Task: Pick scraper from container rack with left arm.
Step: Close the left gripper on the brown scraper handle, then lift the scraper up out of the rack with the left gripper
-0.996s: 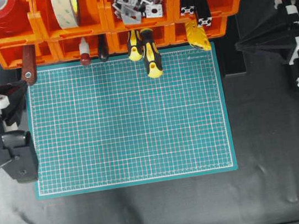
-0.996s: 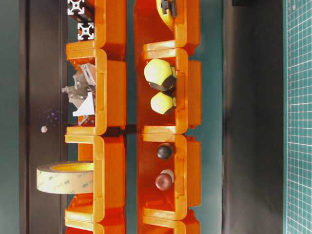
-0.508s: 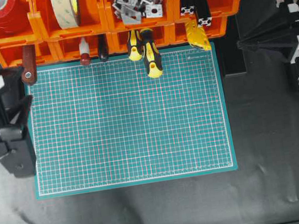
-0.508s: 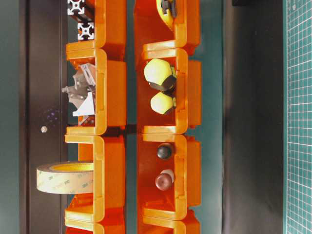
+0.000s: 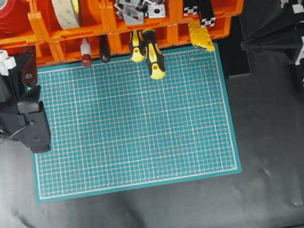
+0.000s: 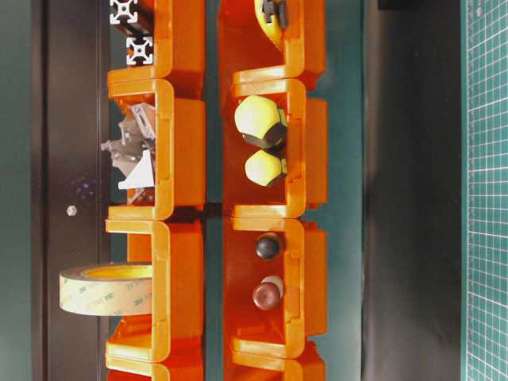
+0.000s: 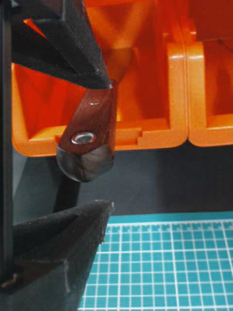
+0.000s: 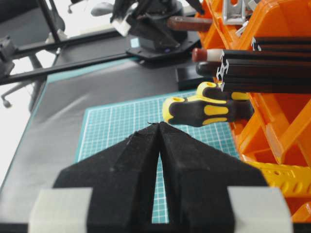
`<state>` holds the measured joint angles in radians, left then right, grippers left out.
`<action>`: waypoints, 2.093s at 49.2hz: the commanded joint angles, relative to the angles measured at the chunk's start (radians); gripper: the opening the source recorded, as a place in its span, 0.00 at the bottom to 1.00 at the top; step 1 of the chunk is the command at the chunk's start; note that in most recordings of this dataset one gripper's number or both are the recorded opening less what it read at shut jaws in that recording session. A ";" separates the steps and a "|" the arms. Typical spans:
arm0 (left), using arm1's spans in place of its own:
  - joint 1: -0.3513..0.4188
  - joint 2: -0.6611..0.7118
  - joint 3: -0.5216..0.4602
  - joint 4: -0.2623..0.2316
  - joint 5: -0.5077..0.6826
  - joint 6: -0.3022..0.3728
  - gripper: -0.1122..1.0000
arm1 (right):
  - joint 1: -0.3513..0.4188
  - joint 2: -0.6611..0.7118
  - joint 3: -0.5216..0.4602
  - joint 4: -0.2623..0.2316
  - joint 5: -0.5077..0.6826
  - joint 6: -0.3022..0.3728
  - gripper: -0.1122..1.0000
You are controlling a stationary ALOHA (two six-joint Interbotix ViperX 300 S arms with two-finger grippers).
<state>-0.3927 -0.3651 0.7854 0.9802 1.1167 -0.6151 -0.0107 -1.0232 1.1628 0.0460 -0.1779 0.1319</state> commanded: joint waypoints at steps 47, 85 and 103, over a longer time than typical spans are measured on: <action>-0.095 -0.015 -0.103 0.000 0.149 0.009 0.42 | -0.002 0.005 0.005 0.002 -0.014 0.000 0.09; -0.434 -0.058 -0.449 0.000 0.428 0.284 0.29 | -0.002 -0.040 0.009 0.000 -0.015 0.000 0.09; -0.434 0.124 -0.611 0.003 0.238 0.407 0.29 | -0.002 -0.069 0.002 0.000 0.014 0.035 0.09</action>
<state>-0.8498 -0.2592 0.2209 0.9741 1.4297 -0.2209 -0.0107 -1.0937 1.1888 0.0460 -0.1764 0.1580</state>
